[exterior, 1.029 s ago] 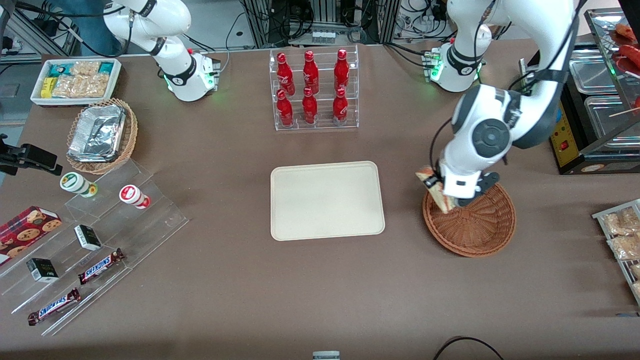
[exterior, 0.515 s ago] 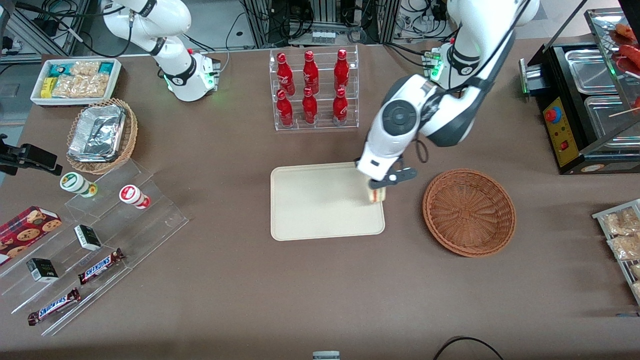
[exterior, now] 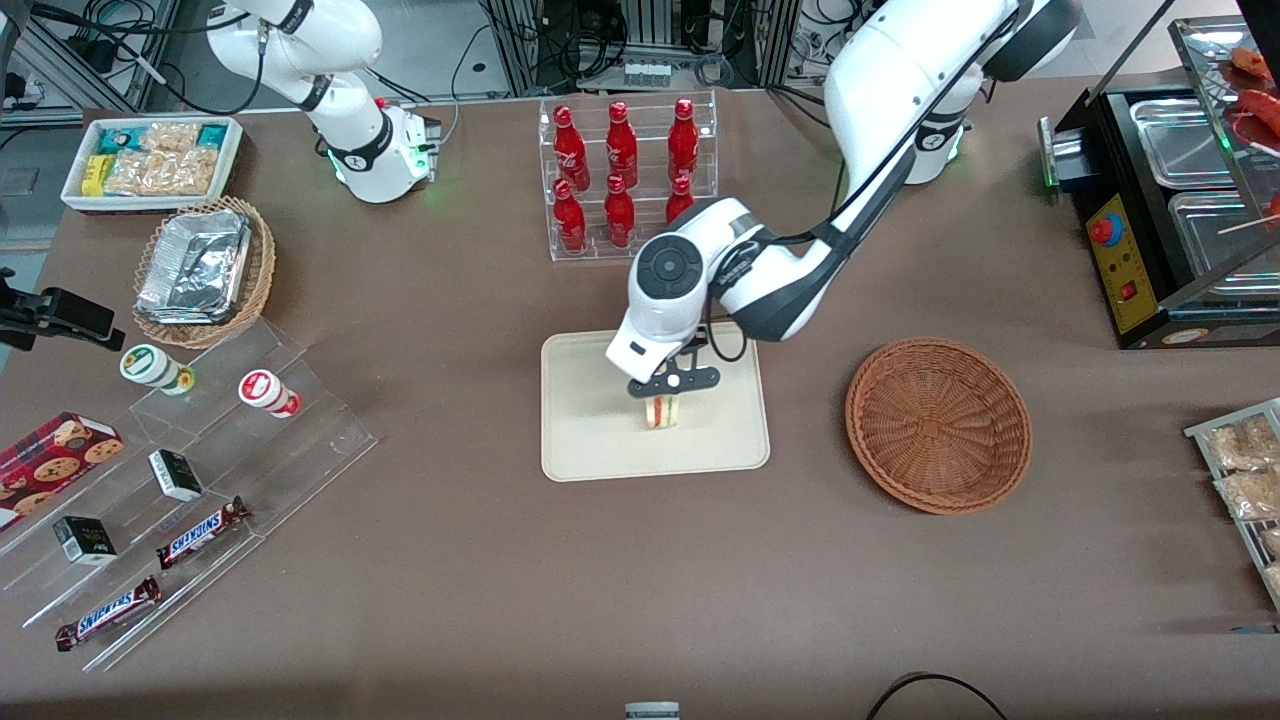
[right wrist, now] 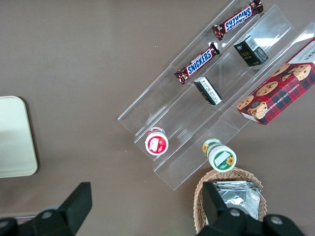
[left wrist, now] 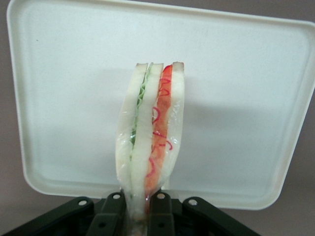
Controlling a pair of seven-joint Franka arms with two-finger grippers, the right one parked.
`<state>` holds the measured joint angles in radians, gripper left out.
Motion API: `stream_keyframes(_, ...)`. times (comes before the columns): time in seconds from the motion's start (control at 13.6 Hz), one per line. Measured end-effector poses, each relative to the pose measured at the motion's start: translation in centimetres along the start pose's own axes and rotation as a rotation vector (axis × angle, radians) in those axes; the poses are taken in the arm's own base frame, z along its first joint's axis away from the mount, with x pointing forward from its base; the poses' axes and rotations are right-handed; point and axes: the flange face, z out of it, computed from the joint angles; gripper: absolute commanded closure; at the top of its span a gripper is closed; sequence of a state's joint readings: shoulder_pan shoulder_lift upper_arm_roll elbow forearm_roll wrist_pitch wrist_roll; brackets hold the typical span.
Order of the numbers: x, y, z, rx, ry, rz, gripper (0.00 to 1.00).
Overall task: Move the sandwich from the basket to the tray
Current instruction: 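Carry the sandwich with the left gripper over the beige tray, then lower the sandwich onto the tray and open the left gripper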
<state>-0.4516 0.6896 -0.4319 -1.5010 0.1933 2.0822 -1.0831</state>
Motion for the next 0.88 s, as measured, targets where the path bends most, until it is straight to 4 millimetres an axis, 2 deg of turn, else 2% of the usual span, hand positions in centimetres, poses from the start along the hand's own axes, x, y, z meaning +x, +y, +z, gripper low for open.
stream_keyframes(0.29,1.4,1.2,1.5,0.025,-0.005,-0.076,1.0)
stream_keyframes(0.59,2.0,1.5,3.3,0.042,-0.008,-0.095,1.0)
stream_keyframes(0.66,2.0,1.4,3.8,0.046,-0.013,-0.096,0.82)
stream_keyframes(0.74,2.0,1.4,4.2,0.05,-0.017,-0.096,0.32)
stream_keyframes(0.81,2.0,1.4,4.5,0.053,-0.02,-0.096,0.0)
stream_keyframes(0.88,2.0,1.4,4.6,0.054,-0.021,-0.097,0.0)
